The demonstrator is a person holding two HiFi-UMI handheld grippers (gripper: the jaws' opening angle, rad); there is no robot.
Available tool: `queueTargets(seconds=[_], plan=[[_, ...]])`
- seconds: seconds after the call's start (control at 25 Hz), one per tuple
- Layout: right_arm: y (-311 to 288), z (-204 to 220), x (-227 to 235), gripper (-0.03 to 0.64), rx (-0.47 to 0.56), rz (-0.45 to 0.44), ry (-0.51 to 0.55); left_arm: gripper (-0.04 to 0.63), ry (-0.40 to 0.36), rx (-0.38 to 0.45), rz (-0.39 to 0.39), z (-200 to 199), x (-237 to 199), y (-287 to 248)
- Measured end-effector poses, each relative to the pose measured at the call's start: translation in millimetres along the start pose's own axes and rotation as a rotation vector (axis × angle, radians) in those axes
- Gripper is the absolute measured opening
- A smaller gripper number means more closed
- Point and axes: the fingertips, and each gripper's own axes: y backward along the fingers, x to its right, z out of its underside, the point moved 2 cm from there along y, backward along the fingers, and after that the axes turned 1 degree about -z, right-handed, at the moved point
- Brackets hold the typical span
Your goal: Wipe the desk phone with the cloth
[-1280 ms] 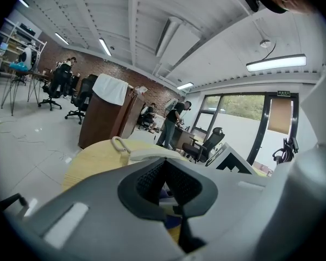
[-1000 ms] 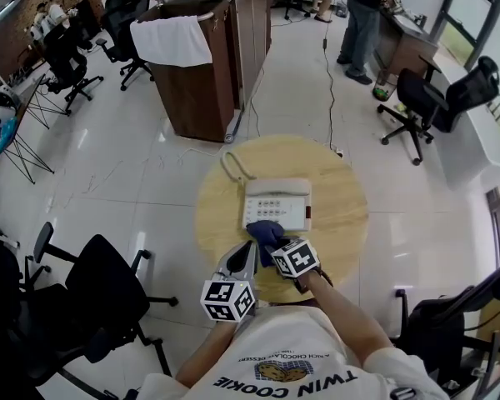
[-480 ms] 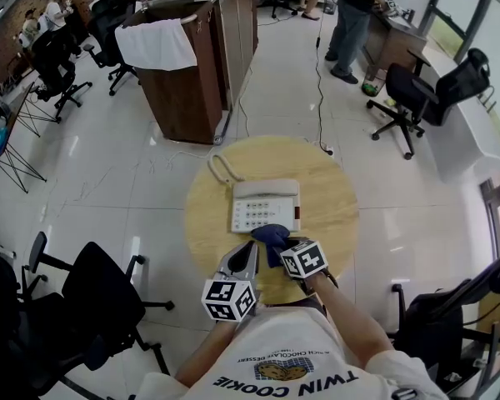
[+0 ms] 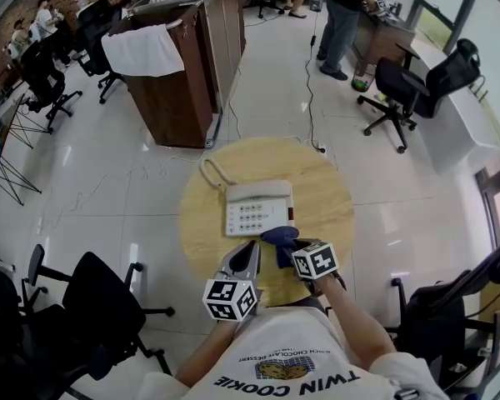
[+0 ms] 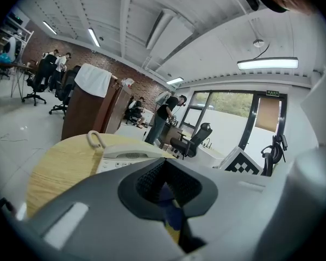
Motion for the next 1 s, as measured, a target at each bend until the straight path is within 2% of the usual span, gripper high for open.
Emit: queueTargets(seconds=[0.24, 0.64, 0.88, 1.0], plan=[[15.9, 8.3, 24.6, 0.067, 0.022, 0.046, -0.063, -0.009, -0.004, -0.004, 0.009, -0.3, 2.3, -0.4], [34.1, 11.9, 60.6, 0.066, 0.102, 0.109, -0.249, -0.008, -0.001, -0.01, 0.011, 3.0, 1.5, 3.9], [33.3, 7.3, 77.5, 0.066, 0.152, 0.104, -0.386, -0.008, 0.0, -0.012, -0.001, 5.1, -0.2, 9.3], [31.7, -1.6, 83.9, 0.066, 0.167, 0.112, -0.391, -0.008, -0.003, -0.006, -0.003, 2.9, 0.9, 8.8]])
